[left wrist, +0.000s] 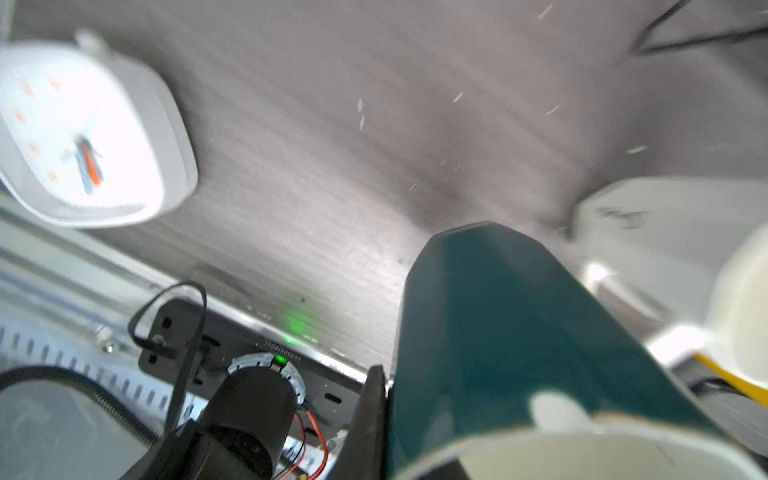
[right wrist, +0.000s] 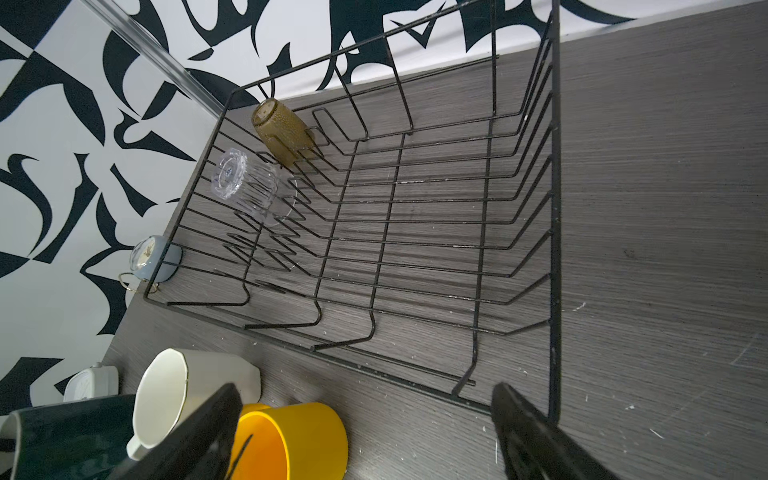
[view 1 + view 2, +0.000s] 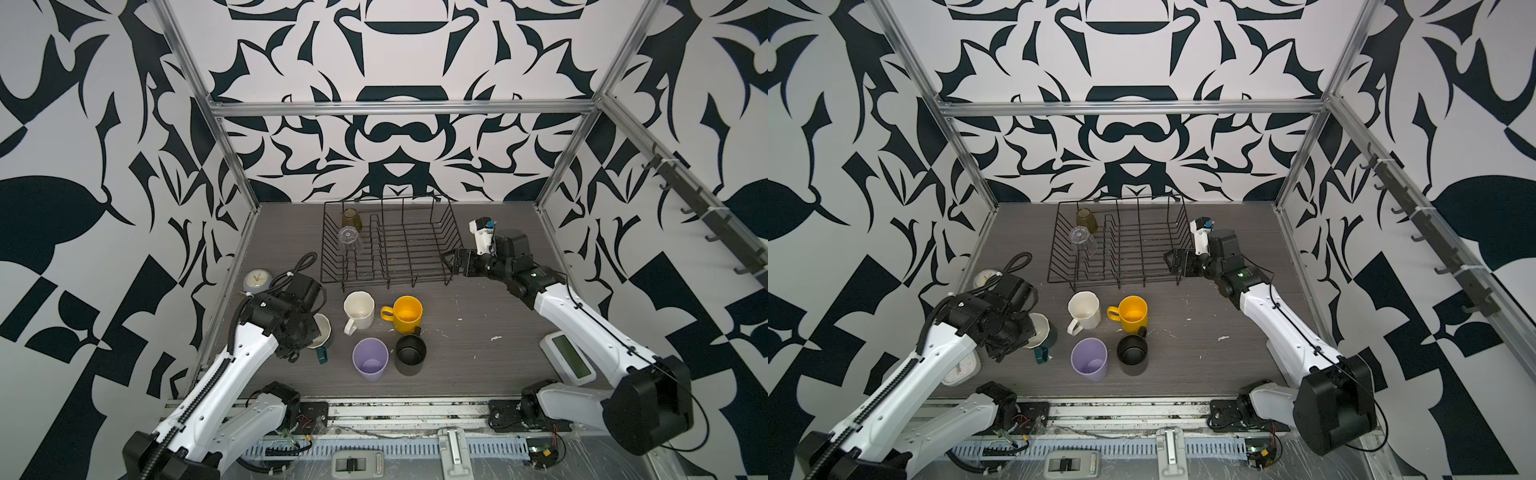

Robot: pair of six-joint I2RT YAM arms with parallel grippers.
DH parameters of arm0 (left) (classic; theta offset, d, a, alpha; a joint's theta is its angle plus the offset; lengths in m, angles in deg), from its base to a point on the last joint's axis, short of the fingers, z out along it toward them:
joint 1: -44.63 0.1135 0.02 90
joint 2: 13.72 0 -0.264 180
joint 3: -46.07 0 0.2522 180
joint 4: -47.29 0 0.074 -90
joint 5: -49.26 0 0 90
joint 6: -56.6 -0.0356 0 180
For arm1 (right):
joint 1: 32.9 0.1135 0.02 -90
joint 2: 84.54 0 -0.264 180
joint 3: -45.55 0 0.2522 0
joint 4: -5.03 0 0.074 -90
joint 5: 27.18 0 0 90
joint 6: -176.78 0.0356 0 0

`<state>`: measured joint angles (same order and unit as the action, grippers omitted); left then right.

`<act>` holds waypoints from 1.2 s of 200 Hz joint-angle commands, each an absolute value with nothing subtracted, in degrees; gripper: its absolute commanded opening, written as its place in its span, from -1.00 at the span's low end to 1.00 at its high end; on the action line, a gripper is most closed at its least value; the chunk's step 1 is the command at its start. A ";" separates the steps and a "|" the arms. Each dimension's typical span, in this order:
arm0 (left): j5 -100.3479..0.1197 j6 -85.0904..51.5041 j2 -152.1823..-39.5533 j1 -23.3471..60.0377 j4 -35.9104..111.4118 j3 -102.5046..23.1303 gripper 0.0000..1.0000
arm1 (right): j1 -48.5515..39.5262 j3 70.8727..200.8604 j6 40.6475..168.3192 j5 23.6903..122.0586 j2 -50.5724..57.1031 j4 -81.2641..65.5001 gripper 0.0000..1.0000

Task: Load the cups into the dish rack
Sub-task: 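Lift the green mug and carry it over the rack with the left gripper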

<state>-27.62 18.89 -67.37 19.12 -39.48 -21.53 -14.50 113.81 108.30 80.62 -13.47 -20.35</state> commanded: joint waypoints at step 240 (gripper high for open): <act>-81.23 -6.15 -83.58 30.44 22.37 -36.56 -1.00 | -17.16 112.63 127.32 115.78 -13.21 17.38 0.94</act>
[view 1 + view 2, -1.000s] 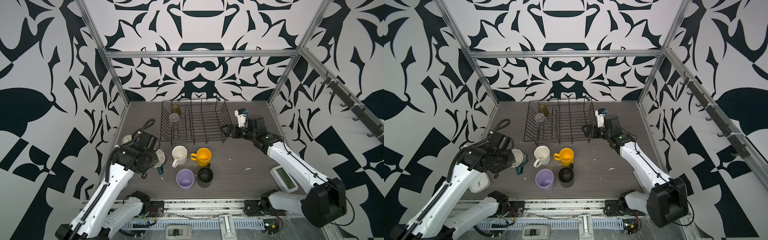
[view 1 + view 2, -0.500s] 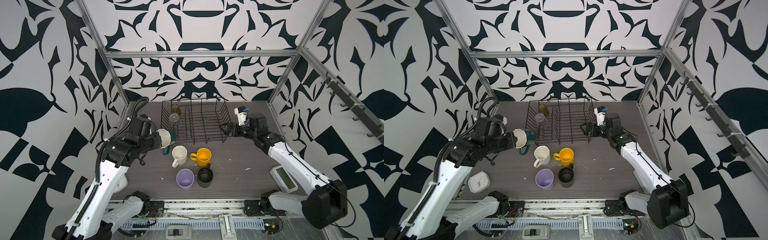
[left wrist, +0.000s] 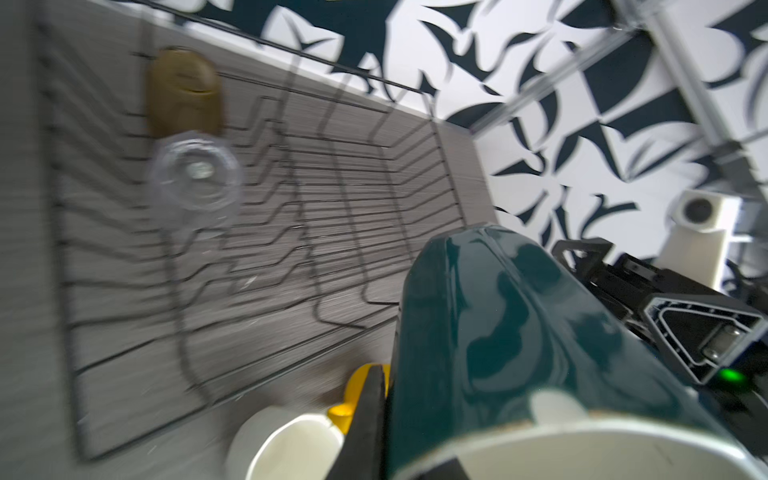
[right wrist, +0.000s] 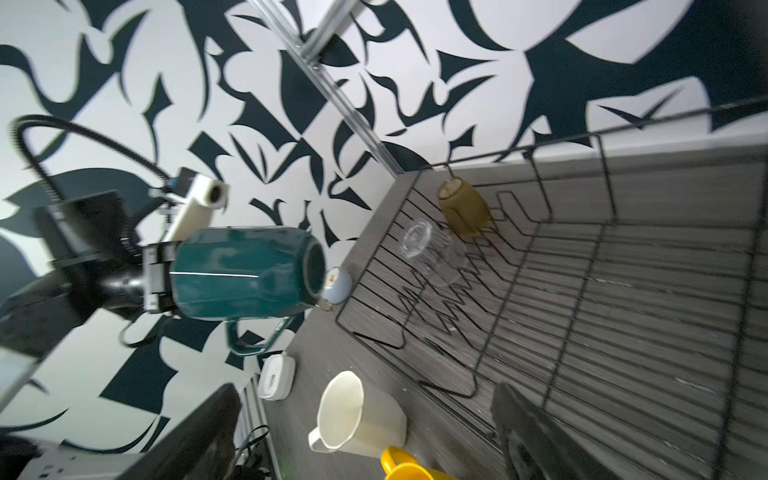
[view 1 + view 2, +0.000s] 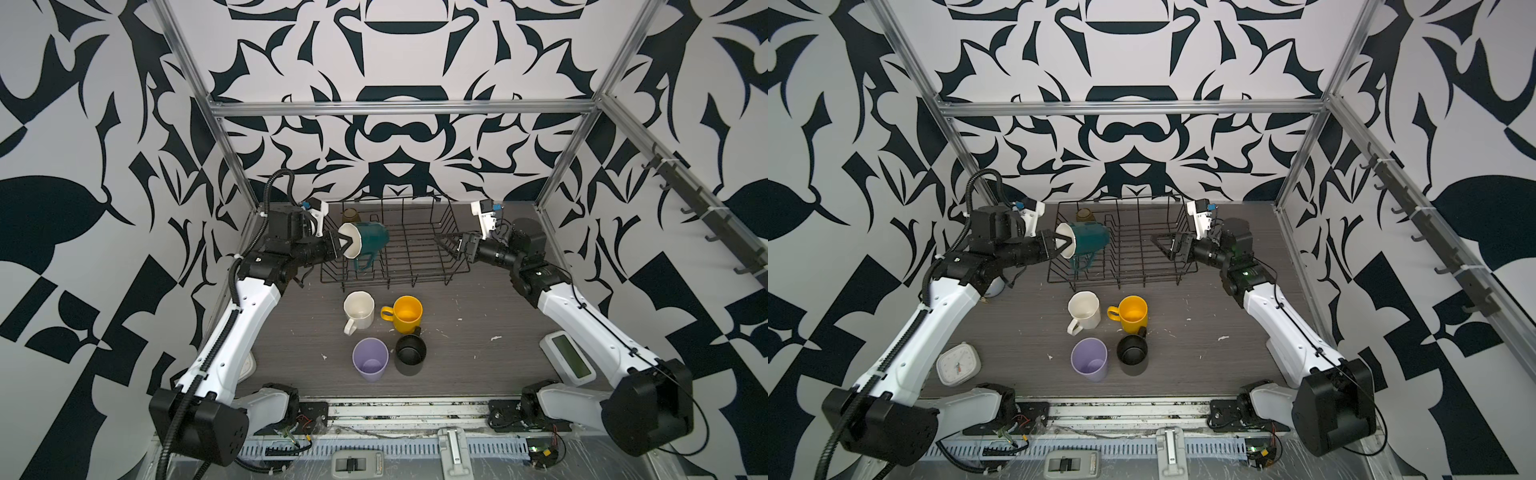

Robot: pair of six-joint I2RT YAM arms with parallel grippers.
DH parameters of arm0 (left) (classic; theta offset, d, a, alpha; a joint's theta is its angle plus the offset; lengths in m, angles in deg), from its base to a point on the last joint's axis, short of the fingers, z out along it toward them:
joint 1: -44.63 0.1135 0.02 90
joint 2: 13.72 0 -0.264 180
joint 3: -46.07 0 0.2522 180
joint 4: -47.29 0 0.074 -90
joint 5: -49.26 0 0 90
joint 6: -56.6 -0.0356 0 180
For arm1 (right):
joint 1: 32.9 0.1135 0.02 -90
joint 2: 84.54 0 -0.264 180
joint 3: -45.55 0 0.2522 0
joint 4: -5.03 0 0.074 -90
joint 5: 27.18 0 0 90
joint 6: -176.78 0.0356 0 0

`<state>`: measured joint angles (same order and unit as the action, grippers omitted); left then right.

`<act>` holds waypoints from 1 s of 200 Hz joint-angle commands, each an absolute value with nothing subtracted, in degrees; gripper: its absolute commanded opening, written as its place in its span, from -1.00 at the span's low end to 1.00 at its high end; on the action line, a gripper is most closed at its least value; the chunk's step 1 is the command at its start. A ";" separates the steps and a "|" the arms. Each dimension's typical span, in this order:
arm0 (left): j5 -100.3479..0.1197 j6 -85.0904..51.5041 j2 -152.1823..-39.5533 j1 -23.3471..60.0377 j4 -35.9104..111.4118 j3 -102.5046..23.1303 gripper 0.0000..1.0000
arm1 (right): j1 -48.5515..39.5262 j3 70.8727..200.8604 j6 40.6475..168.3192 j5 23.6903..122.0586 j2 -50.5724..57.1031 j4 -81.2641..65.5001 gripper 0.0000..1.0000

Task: Load the cups into the dish rack
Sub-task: 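Lift the green mug and carry it over the rack with the left gripper, then close the right gripper on the green mug while the left gripper holds it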

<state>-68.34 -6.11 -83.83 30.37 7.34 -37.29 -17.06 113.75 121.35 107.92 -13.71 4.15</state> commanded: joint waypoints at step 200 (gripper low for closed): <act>-98.19 -0.08 -90.71 28.69 43.79 -30.88 -1.00 | -8.50 121.09 132.07 121.72 -3.53 29.24 0.92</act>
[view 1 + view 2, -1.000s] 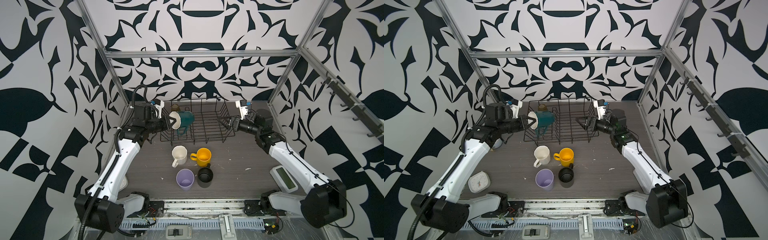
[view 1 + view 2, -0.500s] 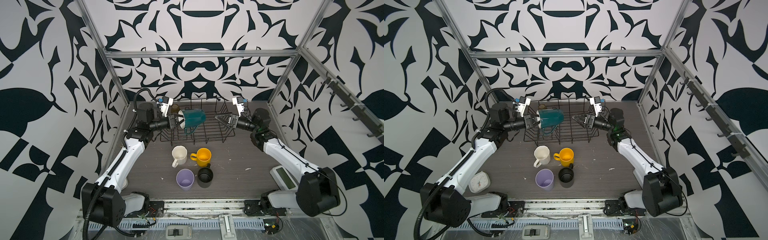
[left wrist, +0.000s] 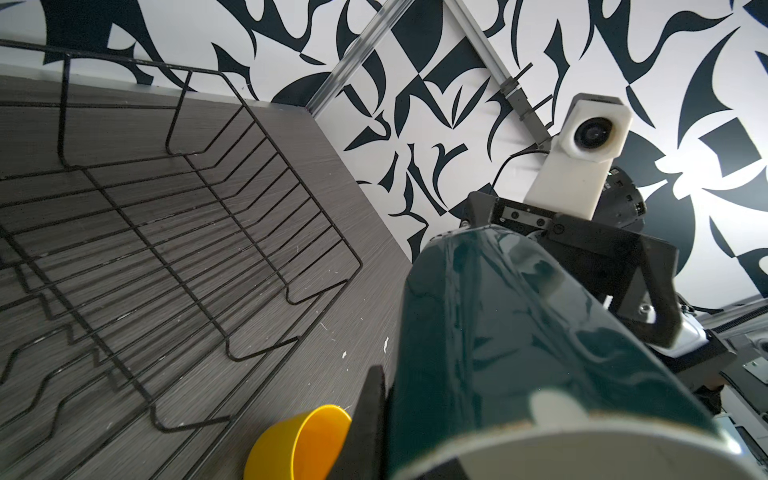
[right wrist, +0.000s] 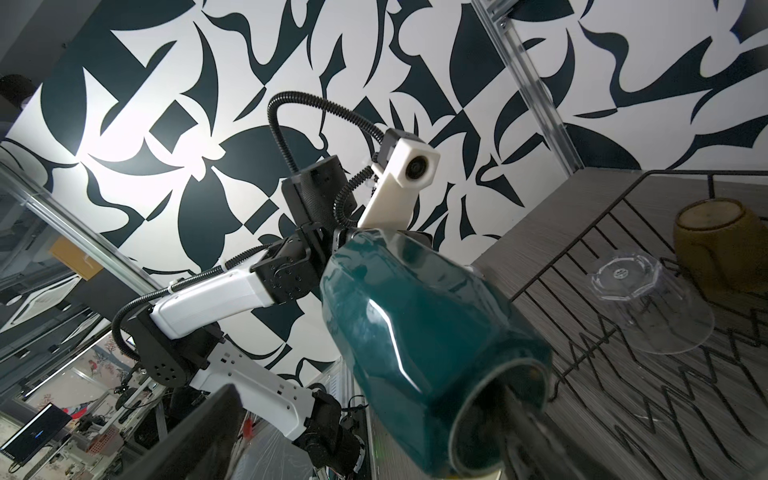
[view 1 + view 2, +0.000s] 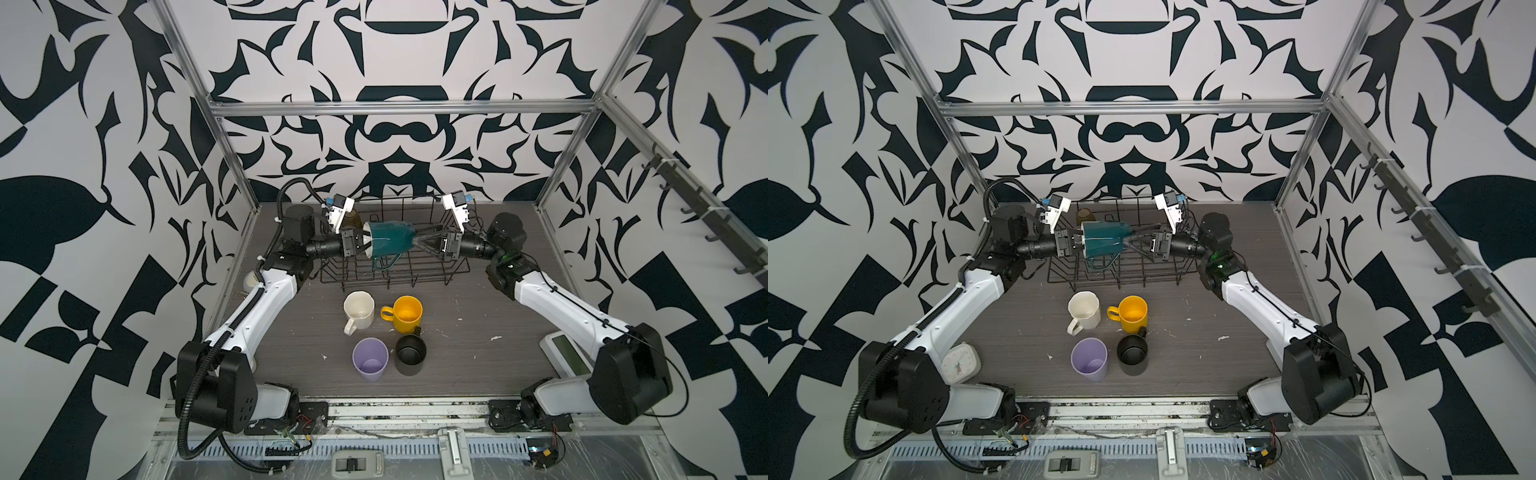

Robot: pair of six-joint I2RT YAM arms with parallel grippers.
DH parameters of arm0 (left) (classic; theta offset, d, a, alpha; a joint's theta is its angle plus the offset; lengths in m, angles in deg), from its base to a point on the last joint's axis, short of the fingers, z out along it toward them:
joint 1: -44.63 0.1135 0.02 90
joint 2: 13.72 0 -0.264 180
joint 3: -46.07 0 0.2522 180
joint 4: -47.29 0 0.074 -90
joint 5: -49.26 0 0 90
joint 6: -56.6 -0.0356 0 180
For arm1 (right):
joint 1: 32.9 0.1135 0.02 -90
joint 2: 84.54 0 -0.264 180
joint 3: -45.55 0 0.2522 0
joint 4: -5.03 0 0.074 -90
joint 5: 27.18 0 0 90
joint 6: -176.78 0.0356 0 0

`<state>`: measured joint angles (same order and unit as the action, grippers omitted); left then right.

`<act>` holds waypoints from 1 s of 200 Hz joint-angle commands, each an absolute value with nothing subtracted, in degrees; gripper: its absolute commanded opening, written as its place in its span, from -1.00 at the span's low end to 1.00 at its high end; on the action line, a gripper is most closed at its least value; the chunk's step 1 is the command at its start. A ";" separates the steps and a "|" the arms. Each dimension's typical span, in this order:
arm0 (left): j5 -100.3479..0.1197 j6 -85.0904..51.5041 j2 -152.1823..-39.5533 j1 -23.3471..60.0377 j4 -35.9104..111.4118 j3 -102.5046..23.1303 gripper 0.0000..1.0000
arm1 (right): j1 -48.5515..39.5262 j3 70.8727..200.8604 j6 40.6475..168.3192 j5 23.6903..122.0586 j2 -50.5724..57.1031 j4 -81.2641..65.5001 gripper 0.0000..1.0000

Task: Load the cups into the dish rack
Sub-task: 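Close the right gripper on the green mug while the left gripper holds it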

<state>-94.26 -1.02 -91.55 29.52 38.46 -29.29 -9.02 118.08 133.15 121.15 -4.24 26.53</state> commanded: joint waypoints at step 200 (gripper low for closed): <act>-103.28 0.18 -90.97 25.74 45.24 -32.02 -1.00 | -8.51 121.78 123.32 113.03 -3.50 18.66 0.93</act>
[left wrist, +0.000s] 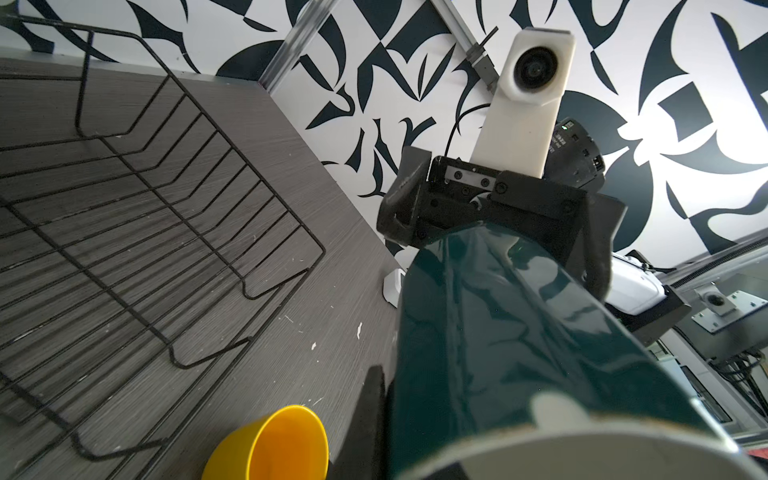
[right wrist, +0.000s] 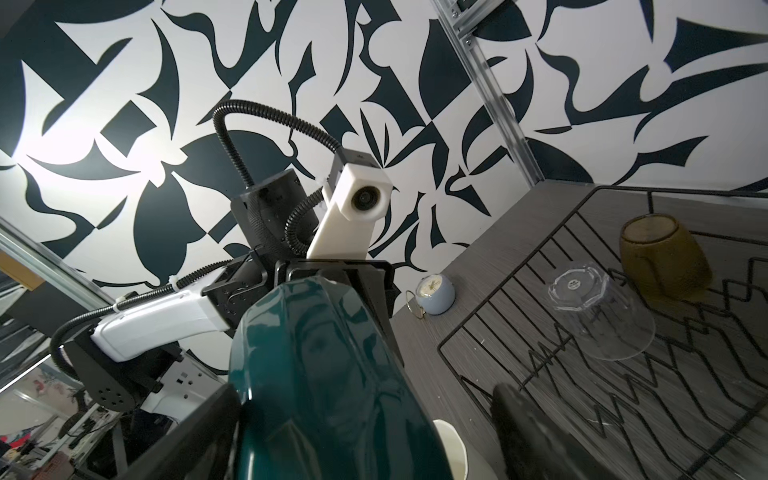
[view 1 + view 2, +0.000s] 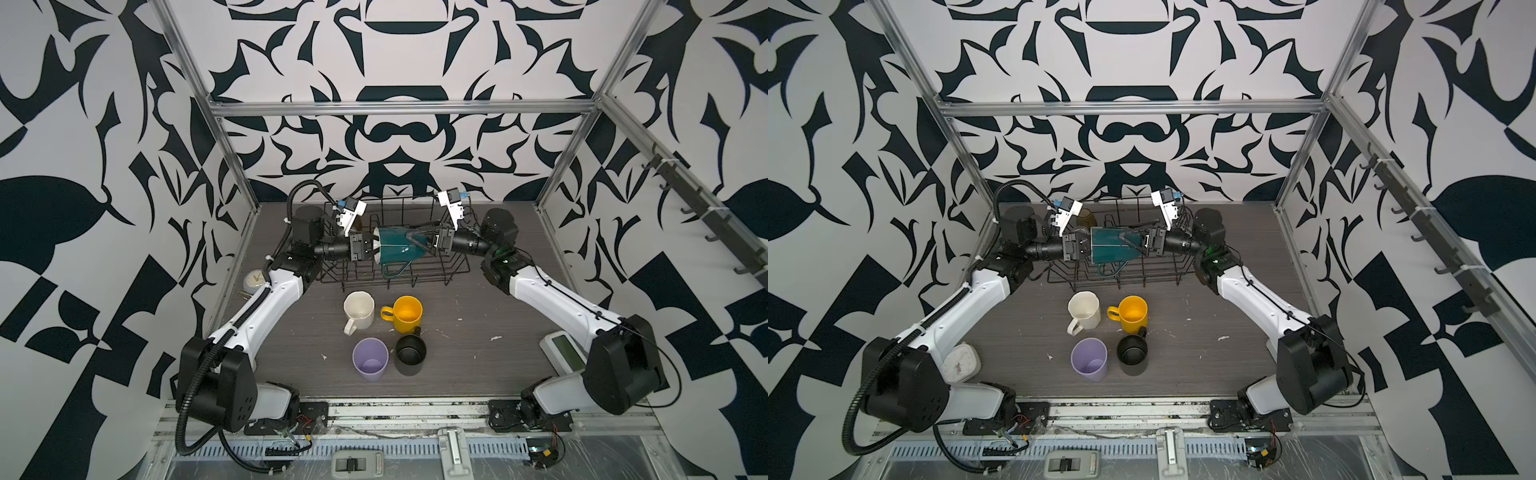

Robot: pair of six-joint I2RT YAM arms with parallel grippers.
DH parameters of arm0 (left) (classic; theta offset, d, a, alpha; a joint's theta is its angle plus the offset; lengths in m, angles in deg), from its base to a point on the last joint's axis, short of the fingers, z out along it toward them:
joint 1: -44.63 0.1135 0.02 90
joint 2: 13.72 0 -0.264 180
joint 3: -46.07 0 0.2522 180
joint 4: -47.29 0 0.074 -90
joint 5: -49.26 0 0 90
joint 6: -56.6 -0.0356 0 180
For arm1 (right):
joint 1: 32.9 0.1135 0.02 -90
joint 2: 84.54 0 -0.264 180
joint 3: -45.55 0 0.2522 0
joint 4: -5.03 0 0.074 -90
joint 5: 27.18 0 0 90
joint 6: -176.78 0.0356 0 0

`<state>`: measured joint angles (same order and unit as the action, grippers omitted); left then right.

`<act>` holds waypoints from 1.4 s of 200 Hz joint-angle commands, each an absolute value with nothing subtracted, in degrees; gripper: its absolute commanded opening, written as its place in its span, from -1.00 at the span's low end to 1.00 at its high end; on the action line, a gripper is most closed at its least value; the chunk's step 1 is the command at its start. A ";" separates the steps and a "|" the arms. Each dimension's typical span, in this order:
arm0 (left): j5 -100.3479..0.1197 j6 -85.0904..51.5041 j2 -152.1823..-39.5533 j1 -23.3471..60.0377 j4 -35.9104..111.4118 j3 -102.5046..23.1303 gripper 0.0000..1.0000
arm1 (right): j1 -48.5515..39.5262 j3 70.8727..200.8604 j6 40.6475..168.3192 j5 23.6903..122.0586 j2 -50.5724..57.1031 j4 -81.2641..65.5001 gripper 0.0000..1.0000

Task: Load the cups into the dish rack
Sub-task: 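Close the right gripper on the green mug while the left gripper holds it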

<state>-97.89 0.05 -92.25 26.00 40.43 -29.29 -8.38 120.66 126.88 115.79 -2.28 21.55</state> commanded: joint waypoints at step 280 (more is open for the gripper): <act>-105.61 4.39 -93.62 24.50 48.47 -34.47 -1.00 | -3.63 122.33 122.30 120.25 -1.32 20.01 0.64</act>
